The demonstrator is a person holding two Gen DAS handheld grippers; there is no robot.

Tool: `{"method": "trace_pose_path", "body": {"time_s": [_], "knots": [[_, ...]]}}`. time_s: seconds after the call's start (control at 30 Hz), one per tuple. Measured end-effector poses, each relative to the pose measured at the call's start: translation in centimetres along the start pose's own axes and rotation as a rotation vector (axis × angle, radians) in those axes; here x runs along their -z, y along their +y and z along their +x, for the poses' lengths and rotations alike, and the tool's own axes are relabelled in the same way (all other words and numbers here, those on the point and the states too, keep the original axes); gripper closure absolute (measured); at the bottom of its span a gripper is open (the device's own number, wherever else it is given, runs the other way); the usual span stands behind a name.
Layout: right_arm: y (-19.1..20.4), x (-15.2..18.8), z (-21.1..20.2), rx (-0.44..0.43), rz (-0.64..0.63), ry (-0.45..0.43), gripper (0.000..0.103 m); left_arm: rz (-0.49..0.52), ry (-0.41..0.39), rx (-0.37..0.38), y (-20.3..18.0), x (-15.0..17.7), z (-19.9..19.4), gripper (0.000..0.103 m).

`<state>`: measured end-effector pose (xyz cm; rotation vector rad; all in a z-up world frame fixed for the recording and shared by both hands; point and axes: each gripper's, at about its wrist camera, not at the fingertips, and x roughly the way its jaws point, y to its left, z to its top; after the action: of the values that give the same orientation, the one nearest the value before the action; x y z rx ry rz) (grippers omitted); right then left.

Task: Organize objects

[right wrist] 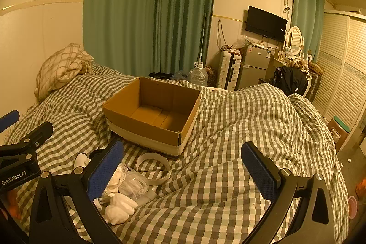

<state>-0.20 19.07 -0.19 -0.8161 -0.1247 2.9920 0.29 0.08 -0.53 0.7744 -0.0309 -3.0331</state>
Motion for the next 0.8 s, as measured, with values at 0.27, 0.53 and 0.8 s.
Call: {"method": "trace_pose_path", "body": {"time_s": [0.27, 0.53, 0.8], "knots": [[0.2, 0.0, 0.0, -0.001, -0.001, -0.001, 0.000, 0.008, -0.006, 0.012, -0.4, 0.1, -0.2, 0.000], [0.2, -0.1, -0.1, -0.003, -0.001, -0.002, 0.000, 0.008, -0.006, 0.012, -0.4, 0.1, -0.2, 0.000], [0.5, -0.6, -1.7, -0.010, -0.007, -0.030, 0.000, 0.002, -0.019, 0.016, 0.0, -0.7, -1.6, 0.000]]}}
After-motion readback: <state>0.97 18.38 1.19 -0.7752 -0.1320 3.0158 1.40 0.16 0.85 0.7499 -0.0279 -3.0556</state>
